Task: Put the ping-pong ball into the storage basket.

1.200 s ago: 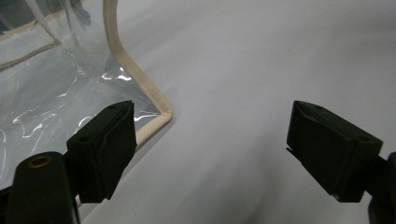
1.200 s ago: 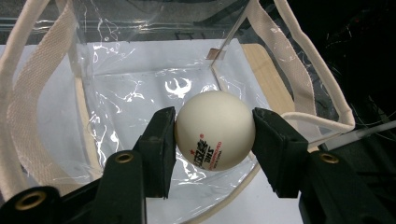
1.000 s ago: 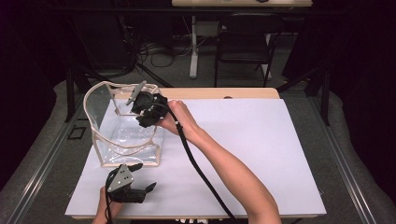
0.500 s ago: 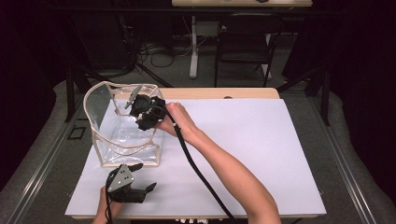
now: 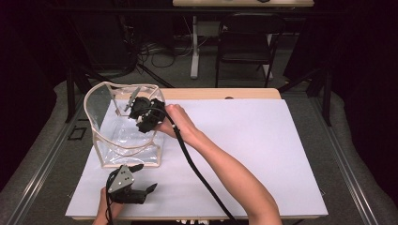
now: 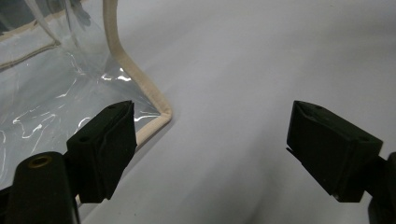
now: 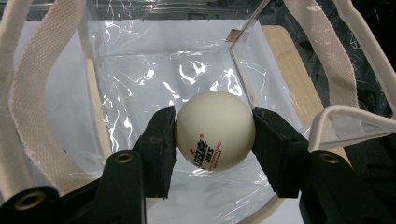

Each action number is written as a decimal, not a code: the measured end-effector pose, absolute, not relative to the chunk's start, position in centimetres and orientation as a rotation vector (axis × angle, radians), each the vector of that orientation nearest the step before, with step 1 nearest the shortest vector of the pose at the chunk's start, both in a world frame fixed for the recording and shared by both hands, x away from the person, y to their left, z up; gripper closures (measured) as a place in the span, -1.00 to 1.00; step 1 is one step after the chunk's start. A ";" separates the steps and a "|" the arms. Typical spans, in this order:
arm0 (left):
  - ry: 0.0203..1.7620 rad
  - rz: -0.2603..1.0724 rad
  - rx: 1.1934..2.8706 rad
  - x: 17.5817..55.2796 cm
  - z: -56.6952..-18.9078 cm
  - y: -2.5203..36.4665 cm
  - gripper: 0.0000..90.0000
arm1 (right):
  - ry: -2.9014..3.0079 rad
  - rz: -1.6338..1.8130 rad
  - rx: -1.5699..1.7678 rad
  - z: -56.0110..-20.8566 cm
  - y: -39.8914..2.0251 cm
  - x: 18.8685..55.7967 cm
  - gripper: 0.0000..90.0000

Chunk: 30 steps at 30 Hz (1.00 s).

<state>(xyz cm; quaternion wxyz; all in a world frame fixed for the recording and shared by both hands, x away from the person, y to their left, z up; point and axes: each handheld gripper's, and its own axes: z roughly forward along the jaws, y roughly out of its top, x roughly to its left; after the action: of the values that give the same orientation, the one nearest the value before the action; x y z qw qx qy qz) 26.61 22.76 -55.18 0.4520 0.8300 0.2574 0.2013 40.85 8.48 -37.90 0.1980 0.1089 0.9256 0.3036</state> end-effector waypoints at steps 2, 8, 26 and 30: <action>0.636 0.497 2.050 26.6 -55.2 22.8 -0.64 | 2.596 0.845 0.306 -38.0 8.5 40.9 0.12; 0.637 0.497 2.049 26.6 -55.2 22.8 -0.64 | 2.608 0.834 0.311 -38.2 8.6 40.9 0.12; 0.644 0.494 2.046 26.7 -55.2 22.7 -0.64 | 2.578 0.966 0.407 -37.1 6.7 41.2 -0.52; 0.652 0.491 2.043 26.8 -55.3 22.7 -0.64 | 2.579 1.014 0.422 -36.6 5.6 41.2 -0.64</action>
<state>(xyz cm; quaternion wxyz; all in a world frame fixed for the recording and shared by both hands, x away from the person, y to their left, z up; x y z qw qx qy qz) 26.79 22.68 -55.26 0.4536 0.8276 0.2641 0.1989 41.25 5.57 -36.55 0.1685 0.1483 0.9068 0.3567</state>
